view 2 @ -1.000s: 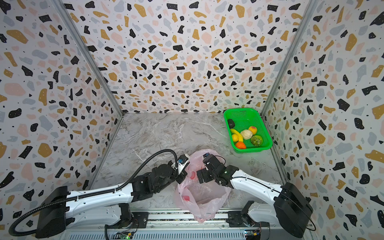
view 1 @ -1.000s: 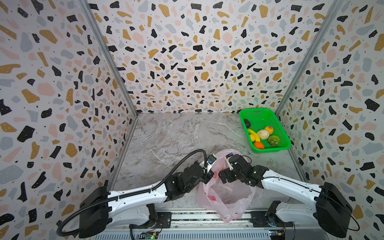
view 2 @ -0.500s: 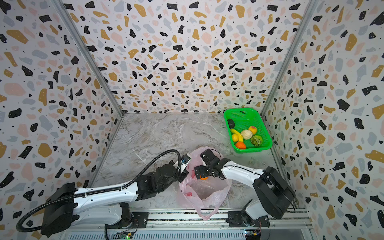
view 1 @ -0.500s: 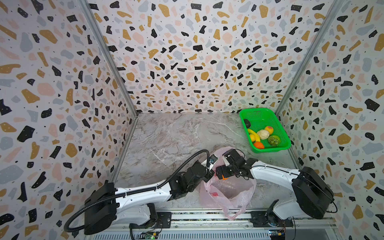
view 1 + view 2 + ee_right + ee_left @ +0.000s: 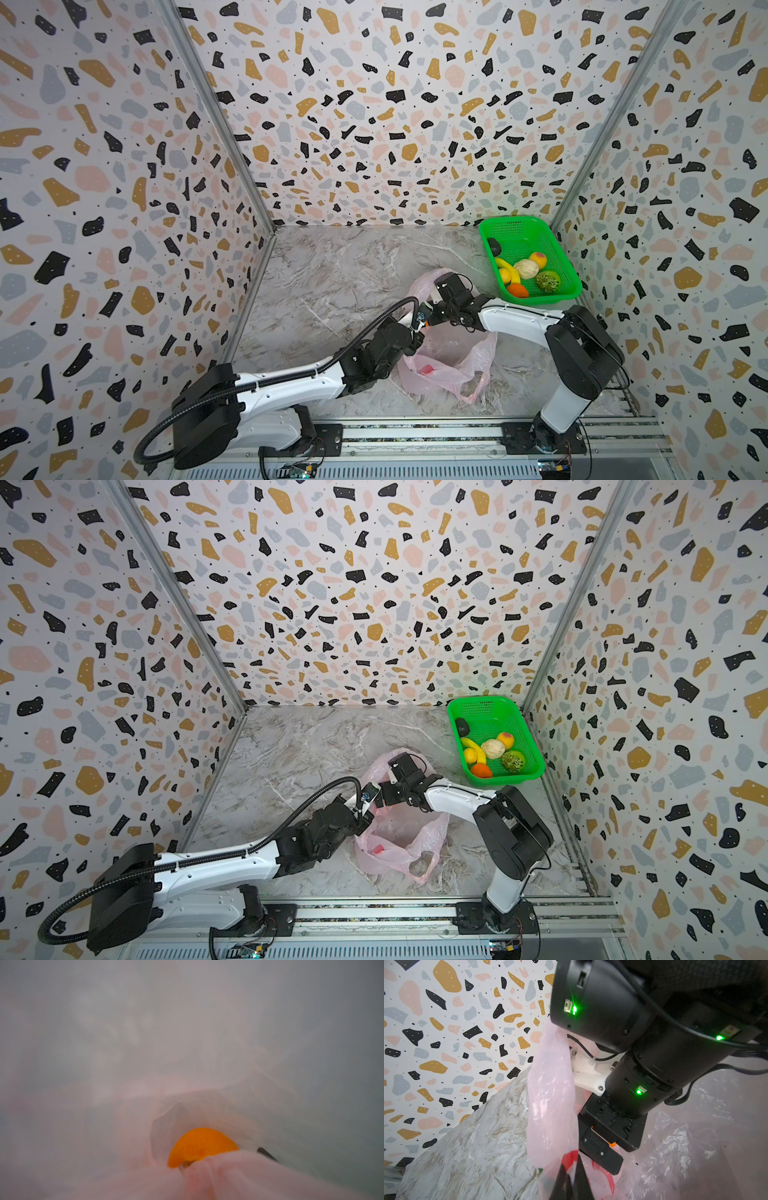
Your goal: Untie the knot of the plastic bag and take out the fruit
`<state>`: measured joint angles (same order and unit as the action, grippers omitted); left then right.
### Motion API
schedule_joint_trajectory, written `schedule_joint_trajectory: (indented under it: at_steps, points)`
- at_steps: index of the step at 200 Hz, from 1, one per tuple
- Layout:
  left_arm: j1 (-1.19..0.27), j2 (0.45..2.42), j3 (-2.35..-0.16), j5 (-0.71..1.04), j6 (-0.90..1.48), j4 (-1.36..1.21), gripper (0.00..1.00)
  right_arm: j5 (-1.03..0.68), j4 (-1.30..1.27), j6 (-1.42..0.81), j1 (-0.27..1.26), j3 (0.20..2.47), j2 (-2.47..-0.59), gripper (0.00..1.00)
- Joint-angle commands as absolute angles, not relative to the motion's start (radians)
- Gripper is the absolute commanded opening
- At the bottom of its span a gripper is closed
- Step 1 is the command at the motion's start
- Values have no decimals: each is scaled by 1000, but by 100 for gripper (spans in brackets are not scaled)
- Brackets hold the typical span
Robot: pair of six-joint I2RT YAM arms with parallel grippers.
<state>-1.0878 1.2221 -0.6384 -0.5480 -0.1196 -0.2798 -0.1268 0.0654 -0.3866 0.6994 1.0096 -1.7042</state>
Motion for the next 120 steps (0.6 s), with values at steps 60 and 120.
schedule_joint_trajectory:
  at_steps: [60,120]
  points:
    - [-1086,1241,-673,-581,-56,-341,0,-177,184,-366,695,890,-1487,99]
    - [-1086,1229,-676,-611,-58,-314,0,-235,239,-332,672,874,-1408,99]
